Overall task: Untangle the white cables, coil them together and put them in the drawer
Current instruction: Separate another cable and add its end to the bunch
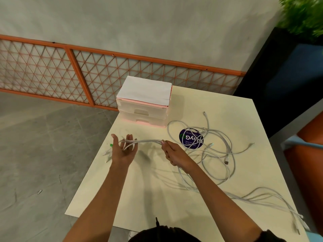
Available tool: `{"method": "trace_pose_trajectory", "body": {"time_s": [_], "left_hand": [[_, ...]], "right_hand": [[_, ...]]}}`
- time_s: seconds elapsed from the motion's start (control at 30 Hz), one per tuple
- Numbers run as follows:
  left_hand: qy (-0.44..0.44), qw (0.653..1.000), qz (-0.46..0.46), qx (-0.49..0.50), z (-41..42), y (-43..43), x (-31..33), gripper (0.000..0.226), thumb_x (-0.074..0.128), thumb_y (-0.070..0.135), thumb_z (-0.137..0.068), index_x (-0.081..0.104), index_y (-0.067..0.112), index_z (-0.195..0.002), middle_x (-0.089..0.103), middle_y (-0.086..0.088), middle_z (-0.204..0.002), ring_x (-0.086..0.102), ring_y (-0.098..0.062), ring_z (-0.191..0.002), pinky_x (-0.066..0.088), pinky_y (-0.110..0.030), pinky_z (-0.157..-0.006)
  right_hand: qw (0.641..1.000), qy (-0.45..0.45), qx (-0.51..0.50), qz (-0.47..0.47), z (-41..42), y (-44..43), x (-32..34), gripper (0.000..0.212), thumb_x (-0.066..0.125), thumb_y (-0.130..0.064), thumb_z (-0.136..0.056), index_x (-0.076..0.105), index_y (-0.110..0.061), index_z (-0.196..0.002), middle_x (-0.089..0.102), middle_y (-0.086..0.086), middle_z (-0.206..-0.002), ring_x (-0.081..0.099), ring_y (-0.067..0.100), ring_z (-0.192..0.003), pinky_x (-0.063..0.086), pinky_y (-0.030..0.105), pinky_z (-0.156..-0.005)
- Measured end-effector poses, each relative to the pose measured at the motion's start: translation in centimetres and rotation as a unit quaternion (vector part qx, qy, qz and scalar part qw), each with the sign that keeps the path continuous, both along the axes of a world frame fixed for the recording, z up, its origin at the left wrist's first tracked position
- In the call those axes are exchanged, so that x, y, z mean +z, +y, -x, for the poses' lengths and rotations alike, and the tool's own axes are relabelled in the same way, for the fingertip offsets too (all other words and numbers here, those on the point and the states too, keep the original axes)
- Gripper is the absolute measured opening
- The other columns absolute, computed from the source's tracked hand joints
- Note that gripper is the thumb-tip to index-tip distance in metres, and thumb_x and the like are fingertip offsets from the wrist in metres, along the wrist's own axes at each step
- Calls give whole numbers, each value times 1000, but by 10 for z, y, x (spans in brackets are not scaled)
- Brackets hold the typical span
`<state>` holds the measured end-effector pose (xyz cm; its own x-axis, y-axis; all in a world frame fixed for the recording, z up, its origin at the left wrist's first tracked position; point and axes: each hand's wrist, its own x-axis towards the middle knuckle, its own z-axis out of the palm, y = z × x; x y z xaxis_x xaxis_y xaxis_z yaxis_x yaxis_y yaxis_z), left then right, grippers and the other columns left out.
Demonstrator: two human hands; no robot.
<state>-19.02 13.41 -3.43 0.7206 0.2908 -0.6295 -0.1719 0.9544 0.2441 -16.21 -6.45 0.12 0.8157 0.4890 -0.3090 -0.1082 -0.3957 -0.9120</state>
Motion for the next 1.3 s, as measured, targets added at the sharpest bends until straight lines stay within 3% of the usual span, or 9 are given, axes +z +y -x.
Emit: {"method": "trace_pose_trajectory", "body": {"time_s": [0.13, 0.27, 0.37, 0.53, 0.67, 0.83, 0.97, 1.13, 1.3], "left_hand": [[-2, 996, 58, 66, -8, -25, 10, 65, 62, 53, -85, 43, 0, -117, 62, -15, -97, 67, -22, -87, 51, -40, -91], [-24, 985, 96, 141, -9, -39, 9, 77, 46, 69, -85, 25, 15, -136, 47, -26, -124, 59, -36, -115, 44, -50, -101], [-36, 995, 68, 70, -7, -56, 5, 86, 47, 79, -76, 34, 12, -128, 51, -19, -124, 57, -31, -120, 42, -48, -104], [10, 997, -63, -53, -22, -72, 14, 49, 46, 56, -93, 56, 9, -85, 62, -3, -76, 65, -14, -71, 56, -31, -68], [23, 998, -65, -6, -34, -55, 21, 50, 33, 54, -98, 33, 16, -65, 25, 6, -39, 25, -8, -31, 26, -13, -32], [30, 992, -118, -11, -33, -37, 20, 53, 27, 59, -96, 30, 17, -63, 21, 8, -38, 19, -7, -29, 17, -15, -29], [37, 986, -164, -8, -36, -22, 21, 51, 24, 55, -99, 28, 18, -63, 22, 9, -37, 21, -7, -29, 18, -15, -30], [39, 982, -184, -8, -35, -15, 21, 50, 25, 54, -99, 28, 18, -64, 22, 10, -36, 22, -6, -29, 19, -15, -30], [37, 976, -213, 2, -34, 1, 20, 52, 23, 55, -100, 27, 19, -63, 22, 10, -37, 21, -6, -30, 18, -16, -31]], "right_hand": [[998, -45, -19, 28, -2, 1, 0, 38, 33, -43, -101, 39, -18, -73, 31, -11, -53, 27, 3, -40, 23, 15, -40], [997, -16, -69, 6, -6, 4, -2, 39, 35, -46, -100, 39, -20, -71, 31, -12, -52, 27, 1, -38, 23, 16, -39], [997, -45, -64, 16, -8, 3, -2, 40, 34, -45, -100, 37, -21, -69, 32, -11, -54, 28, 1, -43, 24, 15, -41], [984, -122, 47, 120, -6, 9, 1, 41, 32, -41, -102, 42, -18, -69, 44, -6, -61, 41, 8, -55, 32, 21, -56], [982, -41, 127, 135, -1, 12, 4, 40, 31, -47, -100, 48, -22, -74, 42, -5, -62, 36, 8, -49, 30, 16, -41], [974, 74, 195, 88, 0, 7, 16, 38, 33, -43, -101, 47, -16, -77, 35, -1, -60, 27, 7, -44, 26, 17, -39], [959, 79, 242, 125, 1, -4, 18, 48, 36, -55, -97, 40, -16, -69, 35, 0, -53, 37, 11, -37, 45, 23, -49], [942, 102, 258, 188, -5, -26, 17, 48, 50, -53, -92, 37, -18, -63, 38, -7, -42, 40, 10, -35, 41, 29, -62], [852, 134, 317, 394, -17, -61, 9, 44, 57, -52, -88, 51, -19, -59, 63, -7, -50, 58, 3, -56, 40, 22, -63]]}}
